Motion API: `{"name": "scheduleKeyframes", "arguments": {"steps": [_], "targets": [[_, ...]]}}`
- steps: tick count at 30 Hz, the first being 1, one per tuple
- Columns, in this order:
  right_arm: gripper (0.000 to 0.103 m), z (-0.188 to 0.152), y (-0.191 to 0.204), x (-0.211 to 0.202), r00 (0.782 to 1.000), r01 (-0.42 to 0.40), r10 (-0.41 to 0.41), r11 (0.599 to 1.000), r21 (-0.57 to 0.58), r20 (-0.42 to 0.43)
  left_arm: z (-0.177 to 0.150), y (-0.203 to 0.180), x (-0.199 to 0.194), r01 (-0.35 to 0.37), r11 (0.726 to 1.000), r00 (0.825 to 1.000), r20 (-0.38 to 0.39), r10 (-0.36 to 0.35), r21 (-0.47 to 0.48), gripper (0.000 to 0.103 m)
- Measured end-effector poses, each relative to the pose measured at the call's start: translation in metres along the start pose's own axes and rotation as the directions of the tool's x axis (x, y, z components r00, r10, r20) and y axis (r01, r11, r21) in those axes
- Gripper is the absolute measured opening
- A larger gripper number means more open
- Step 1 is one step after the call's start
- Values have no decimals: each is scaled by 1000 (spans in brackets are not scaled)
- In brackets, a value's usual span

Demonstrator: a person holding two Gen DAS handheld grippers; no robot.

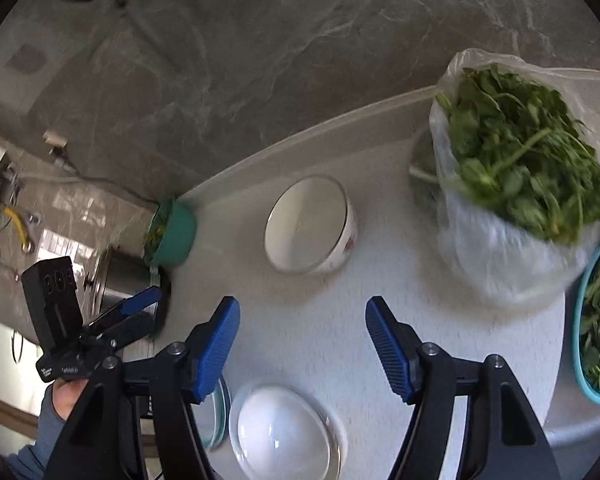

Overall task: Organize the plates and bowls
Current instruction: 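Move both grippers to the pink-flower white bowl and close on its rim, then lift the pink-flower bowl with both grippers and carry it over the white bowl stack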

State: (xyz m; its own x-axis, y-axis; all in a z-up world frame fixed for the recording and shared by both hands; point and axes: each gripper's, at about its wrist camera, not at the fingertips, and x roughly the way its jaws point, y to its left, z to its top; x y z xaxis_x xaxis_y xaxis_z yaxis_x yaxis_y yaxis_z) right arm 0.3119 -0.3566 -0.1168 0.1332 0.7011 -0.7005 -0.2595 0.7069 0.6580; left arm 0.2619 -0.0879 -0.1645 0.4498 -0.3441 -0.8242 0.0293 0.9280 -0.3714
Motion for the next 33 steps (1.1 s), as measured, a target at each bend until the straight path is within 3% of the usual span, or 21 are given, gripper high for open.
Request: {"name": "scheduleKeyframes", "arguments": {"steps": [6,9,12,14,16,18,23,25,28,33], "targets": [[69,41,-16,52,996,-56,63,992,112,-65,61,39,87,-12,997,986,-164,0,-74,101],[69,52,-25,76,994,-40,54,988,146,-96,70,47,124,-13,998,975,-222,-3,-67,92],[68,55,-37,91,992,-33,56,981,192,-116,72,52,149,7,998,968,-249,-23,-67,90],[68,56,-40,99,990,-35,61,979,199,-126,69,55,162,12,998,964,-263,-27,-58,78],[63,55,-43,105,990,-28,55,980,198,-134,73,59,174,13,999,961,-277,-27,-53,47],[55,53,-48,109,988,-17,48,978,207,-147,73,64,180,26,998,959,-282,-42,-62,38],[42,48,-51,118,983,-8,44,980,197,-180,71,61,184,42,998,960,-276,-52,-39,29],[35,48,-50,120,982,-3,40,981,194,-184,72,58,184,40,999,962,-270,-41,-11,16],[28,54,-46,126,983,4,31,982,189,-184,69,45,184,12,1000,964,-266,-6,20,14],[27,56,-56,122,982,-7,45,980,201,-184,71,42,187,10,1000,966,-260,-5,19,14]]}}
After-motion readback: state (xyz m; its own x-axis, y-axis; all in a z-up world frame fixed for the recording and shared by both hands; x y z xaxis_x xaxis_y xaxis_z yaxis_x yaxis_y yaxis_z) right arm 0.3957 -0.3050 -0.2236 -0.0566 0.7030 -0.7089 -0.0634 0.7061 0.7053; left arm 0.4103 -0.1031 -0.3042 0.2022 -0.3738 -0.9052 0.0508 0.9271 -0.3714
